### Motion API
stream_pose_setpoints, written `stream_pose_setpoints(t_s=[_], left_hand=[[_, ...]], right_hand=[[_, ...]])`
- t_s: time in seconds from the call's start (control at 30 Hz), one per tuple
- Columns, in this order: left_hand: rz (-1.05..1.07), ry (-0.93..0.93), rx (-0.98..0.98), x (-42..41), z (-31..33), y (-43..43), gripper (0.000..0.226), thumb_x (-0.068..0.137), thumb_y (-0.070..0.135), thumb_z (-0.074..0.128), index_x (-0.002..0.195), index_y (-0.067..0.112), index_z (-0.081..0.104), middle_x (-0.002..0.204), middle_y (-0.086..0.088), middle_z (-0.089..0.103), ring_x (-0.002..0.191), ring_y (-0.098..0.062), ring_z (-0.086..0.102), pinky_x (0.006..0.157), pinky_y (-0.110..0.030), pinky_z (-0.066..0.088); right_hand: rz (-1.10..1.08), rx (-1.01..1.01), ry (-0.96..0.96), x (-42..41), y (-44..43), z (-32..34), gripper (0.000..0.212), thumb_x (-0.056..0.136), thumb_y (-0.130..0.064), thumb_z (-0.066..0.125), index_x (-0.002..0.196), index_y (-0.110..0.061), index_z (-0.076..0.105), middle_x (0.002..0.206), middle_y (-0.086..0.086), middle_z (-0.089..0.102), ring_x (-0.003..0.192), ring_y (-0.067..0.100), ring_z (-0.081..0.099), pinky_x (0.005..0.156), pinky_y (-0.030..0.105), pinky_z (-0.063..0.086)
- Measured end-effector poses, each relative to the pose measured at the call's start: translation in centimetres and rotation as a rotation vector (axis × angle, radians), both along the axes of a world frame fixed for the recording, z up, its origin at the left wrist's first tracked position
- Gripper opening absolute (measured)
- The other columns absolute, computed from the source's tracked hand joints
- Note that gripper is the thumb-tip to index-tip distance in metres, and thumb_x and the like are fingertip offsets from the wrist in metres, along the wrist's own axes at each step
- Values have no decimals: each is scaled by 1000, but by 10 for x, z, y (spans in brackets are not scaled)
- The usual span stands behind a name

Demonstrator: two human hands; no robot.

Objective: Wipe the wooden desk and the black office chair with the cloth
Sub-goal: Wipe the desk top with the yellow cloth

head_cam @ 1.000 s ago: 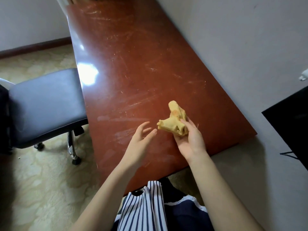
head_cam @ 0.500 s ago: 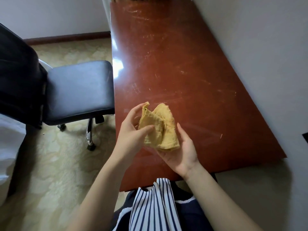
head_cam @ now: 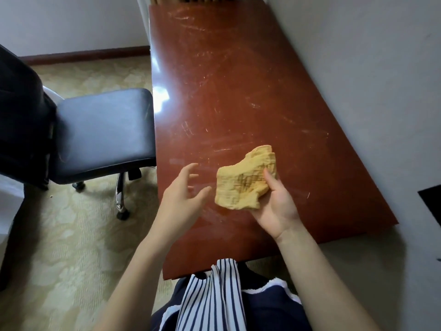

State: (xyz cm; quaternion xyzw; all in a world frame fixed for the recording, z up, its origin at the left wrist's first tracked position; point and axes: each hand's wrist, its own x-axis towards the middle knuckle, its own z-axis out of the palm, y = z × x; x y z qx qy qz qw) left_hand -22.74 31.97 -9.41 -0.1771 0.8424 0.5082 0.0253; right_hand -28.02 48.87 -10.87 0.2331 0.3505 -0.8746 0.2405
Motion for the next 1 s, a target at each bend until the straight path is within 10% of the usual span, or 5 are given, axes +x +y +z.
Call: stream_pose_setpoints(t_s=[0.2, 0.37, 0.73, 1.0], left_hand=[[-144, -47, 27, -8, -9, 24, 35, 93, 23, 58, 127, 26, 54, 116, 10, 58, 92, -1, 56, 72, -10, 40], [-243, -78, 51, -13, -18, 45, 31, 93, 21, 57, 123, 28, 56, 113, 11, 61, 90, 5, 55, 69, -8, 40], [-329, -143, 74, -4, -45, 69, 24, 94, 18, 56, 101, 40, 55, 103, 19, 61, 92, 2, 58, 65, -3, 42], [-379, -194, 31, 0, -58, 82, 22, 94, 19, 55, 113, 32, 57, 110, 11, 62, 94, 1, 57, 78, -19, 45]], right_hand=[[-296, 818, 406, -20, 85, 3, 35, 101, -16, 42, 132, -33, 48, 130, -1, 57, 118, 17, 56, 103, 46, 44], [24, 1884, 769, -18, 139, -50, 48, 92, -4, 53, 137, -23, 50, 140, 3, 51, 124, 29, 50, 103, 48, 40], [277, 2002, 749, 36, 141, -133, 82, 74, -46, 75, 144, -26, 35, 152, 11, 33, 139, 31, 26, 111, 57, 25], [670, 2012, 676, 0, 154, -133, 87, 75, -81, 26, 150, -38, 16, 159, 0, 11, 146, 28, 6, 117, 52, 2]])
